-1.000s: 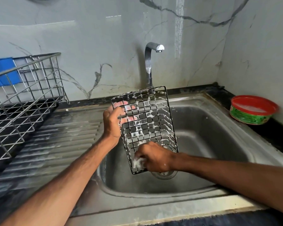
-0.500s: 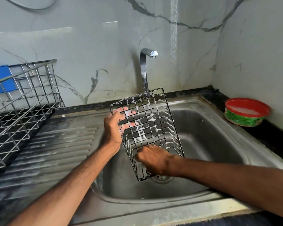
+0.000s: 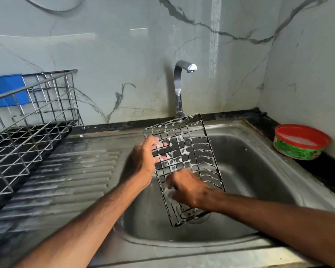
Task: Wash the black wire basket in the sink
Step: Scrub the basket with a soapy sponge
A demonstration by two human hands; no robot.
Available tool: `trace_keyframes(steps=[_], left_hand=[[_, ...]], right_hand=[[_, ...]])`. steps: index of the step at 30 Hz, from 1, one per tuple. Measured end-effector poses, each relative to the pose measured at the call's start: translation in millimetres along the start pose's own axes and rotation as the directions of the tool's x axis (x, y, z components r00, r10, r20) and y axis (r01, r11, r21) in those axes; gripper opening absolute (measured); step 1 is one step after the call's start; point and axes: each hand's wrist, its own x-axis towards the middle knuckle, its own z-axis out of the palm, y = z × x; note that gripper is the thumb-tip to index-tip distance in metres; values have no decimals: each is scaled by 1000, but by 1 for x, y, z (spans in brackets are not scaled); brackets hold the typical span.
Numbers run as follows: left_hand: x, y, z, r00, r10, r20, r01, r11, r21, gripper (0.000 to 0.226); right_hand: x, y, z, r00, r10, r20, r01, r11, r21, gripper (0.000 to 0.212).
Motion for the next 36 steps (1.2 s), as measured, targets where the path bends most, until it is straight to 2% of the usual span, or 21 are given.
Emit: trace_keyframes(steps=[4,7,8,10,12,15,19,22,24,26,29,31,34,36], left_hand=[[-3,-2,6,1000,7,-23,-6,999,46,41],[6,-16,0,1000,28,-10,-26,986,164,53],[5,-17,0,1000,19,0,-19,984,180,53],[-6,-9,7,1000,4,4,-4,990,138,46],[-13,-3,12,999,-7,42,4,997,73,34],[-15,1,10,998,-41,54,40,999,5,28],[-7,4,0,997,-72,7,72,997,8,31],[3,-3,-8,1000,-24,-16,25,995,97,47],[6,-4,-11,1000,-18,-11,19,994,111,42],[4,-2,-9,1000,-25,10,24,994,102,42],[4,-3,-10,1000,-20,13,18,996,89,55],[4,-3,-9,999,-52,-7,52,998,36,41],[-1,-1,-4,998,-56,14,55,996,71,40],[-1,-2,-3,998,-52,26,51,997,53,46]], right_hand=[[0,3,-16,995,-70,-73,71,997,15,17],[3,4,-39,954,-170,-248,180,984,18,24],[6,7,-45,936,-188,-296,189,982,-26,26],[11,15,-57,913,-187,-362,127,975,-183,12],[13,21,-58,901,-191,-390,79,955,-285,20],[13,14,-41,927,-268,-263,166,921,-352,18],[14,9,-5,965,-259,46,254,870,-423,15],[9,11,-7,967,-177,185,232,908,-349,16],[6,16,-14,945,-183,270,265,914,-308,20],[3,17,-17,936,-188,298,276,917,-287,22],[11,10,-22,979,-121,161,163,946,-279,13],[18,8,-35,994,-105,-24,93,945,-313,18],[16,14,-59,948,-147,-281,46,941,-337,10],[15,22,-63,930,-172,-324,35,921,-389,22]])
